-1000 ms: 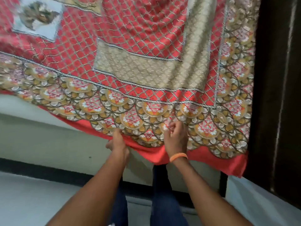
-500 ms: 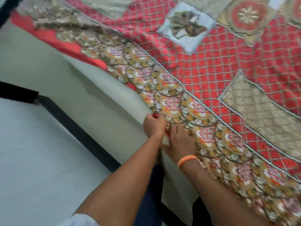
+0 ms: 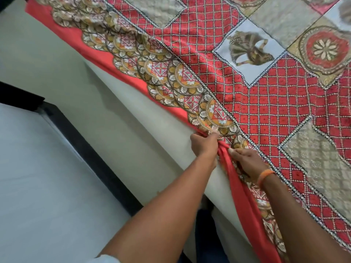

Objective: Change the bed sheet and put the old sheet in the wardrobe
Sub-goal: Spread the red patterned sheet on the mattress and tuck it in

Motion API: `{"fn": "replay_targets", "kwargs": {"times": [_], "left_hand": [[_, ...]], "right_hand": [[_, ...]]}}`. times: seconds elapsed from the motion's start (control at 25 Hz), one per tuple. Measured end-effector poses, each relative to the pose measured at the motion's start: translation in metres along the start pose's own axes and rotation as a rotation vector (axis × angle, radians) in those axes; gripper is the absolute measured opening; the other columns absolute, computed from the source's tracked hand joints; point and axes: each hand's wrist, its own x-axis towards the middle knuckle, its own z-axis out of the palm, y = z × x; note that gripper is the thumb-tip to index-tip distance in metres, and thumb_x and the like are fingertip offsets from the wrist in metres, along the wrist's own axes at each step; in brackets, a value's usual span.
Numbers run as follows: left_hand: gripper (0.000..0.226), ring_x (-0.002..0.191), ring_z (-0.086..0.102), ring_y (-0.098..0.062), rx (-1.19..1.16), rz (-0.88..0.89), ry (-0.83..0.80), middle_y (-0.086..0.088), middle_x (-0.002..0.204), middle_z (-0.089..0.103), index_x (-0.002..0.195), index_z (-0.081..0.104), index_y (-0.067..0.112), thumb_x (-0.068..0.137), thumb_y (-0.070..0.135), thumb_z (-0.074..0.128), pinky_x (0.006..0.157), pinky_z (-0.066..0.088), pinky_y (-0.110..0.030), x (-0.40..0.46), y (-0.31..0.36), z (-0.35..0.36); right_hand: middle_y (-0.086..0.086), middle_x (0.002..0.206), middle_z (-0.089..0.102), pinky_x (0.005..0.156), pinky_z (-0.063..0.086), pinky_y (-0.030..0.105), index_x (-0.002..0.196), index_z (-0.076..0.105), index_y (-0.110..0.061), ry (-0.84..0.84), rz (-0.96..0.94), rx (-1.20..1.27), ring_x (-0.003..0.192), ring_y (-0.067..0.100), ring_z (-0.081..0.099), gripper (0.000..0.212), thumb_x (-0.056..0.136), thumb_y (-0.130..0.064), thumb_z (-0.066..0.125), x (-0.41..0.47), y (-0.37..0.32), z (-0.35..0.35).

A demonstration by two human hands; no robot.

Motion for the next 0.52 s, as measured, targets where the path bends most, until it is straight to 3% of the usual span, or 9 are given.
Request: {"fn": "replay_targets", "kwargs": {"times": [0.08, 0.12, 0.2, 0.28, 0.36, 0.52], "left_hand": [[0.03, 0.071, 0.062, -0.019, 0.04, 0.034, 0.067, -0.012, 0.096, 0.066, 0.097, 0.059, 0.003, 0.084, 0.028, 0.071, 0.054, 0.047, -0.027, 0.003, 0.003, 0.005], [0.031, 0.074, 0.063, -0.021, 0.068, 0.06, 0.075, -0.011, 0.096, 0.066, 0.097, 0.061, 0.002, 0.086, 0.029, 0.07, 0.058, 0.049, -0.028, 0.003, 0.004, 0.004], [0.043, 0.095, 0.065, -0.029, 0.086, 0.109, 0.064, -0.013, 0.107, 0.066, 0.108, 0.061, -0.001, 0.086, 0.036, 0.07, 0.08, 0.055, -0.037, -0.001, 0.003, 0.002], [0.051, 0.104, 0.061, -0.03, 0.134, 0.137, 0.039, -0.011, 0.112, 0.062, 0.114, 0.058, 0.0, 0.087, 0.041, 0.068, 0.092, 0.051, -0.041, -0.006, 0.002, -0.003], [0.041, 0.1, 0.062, -0.028, 0.14, 0.172, 0.079, -0.009, 0.107, 0.064, 0.106, 0.059, 0.004, 0.088, 0.039, 0.068, 0.088, 0.052, -0.038, -0.007, -0.007, -0.016], [0.023, 0.079, 0.067, -0.024, -0.058, 0.065, 0.209, -0.006, 0.088, 0.068, 0.087, 0.059, 0.011, 0.088, 0.031, 0.071, 0.074, 0.056, -0.039, 0.0, -0.038, -0.063]], "right_hand": [[0.004, 0.055, 0.034, 0.042, 0.029, 0.022, 0.069, 0.052, -0.007, 0.009, 0.036, -0.011, 0.043, 0.013, 0.031, 0.037, 0.1, -0.027, 0.051, 0.007, -0.001, -0.001], [0.006, 0.057, 0.037, 0.041, 0.031, 0.022, 0.073, 0.055, -0.004, 0.031, 0.033, -0.078, 0.044, 0.014, 0.033, 0.033, 0.1, -0.024, 0.051, 0.008, -0.003, 0.001], [0.008, 0.056, 0.049, 0.039, 0.036, 0.02, 0.075, 0.058, -0.005, 0.083, 0.0, -0.155, 0.041, 0.013, 0.043, 0.028, 0.098, -0.02, 0.055, 0.006, -0.004, 0.01], [0.006, 0.055, 0.061, 0.042, 0.043, 0.022, 0.071, 0.058, -0.009, 0.144, -0.035, -0.116, 0.04, 0.012, 0.054, 0.028, 0.095, -0.022, 0.06, 0.0, -0.002, 0.02], [0.003, 0.056, 0.066, 0.047, 0.047, 0.025, 0.071, 0.059, -0.012, 0.183, -0.073, -0.117, 0.045, 0.014, 0.06, 0.029, 0.094, -0.029, 0.063, -0.005, 0.002, 0.026], [0.0, 0.06, 0.069, 0.059, 0.055, 0.035, 0.076, 0.06, -0.016, 0.245, -0.122, -0.212, 0.058, 0.017, 0.066, 0.026, 0.094, -0.035, 0.061, -0.007, 0.01, 0.033]]}}
